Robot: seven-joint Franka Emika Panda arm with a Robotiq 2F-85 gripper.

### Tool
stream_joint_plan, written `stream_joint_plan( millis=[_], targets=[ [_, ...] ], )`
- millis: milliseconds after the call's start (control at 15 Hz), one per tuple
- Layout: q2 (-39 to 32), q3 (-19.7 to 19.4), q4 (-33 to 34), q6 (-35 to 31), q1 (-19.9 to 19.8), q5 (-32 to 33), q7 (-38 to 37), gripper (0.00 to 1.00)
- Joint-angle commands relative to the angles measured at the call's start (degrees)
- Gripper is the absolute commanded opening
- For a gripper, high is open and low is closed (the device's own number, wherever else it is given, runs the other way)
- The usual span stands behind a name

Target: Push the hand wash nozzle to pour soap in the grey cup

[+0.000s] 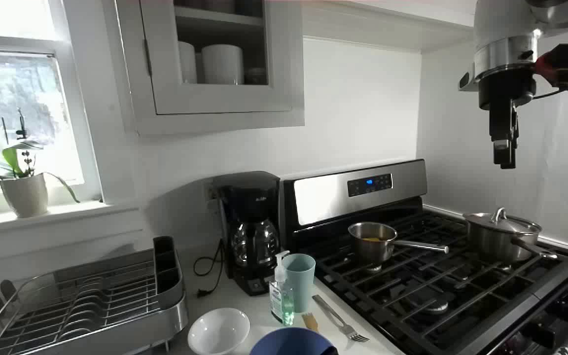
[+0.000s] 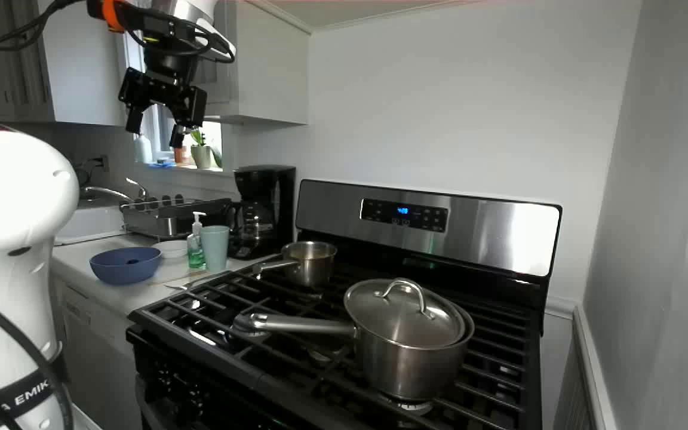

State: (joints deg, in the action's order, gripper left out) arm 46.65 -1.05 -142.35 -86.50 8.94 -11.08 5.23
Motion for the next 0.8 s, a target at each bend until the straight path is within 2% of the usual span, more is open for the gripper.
stream_joint_plan(
  millis=[0,467,733],
  targets=[
    [-0.1,1.0,0.1,0.3,-1.4,-0.6,0.8,1.0],
    [-0.1,1.0,0.1,0.3,-1.4,-0.6,0.8,1.0],
    [-9.6,6.3,9.2,-1.8,0.7,-1.3,-1.1,1.0]
  ],
)
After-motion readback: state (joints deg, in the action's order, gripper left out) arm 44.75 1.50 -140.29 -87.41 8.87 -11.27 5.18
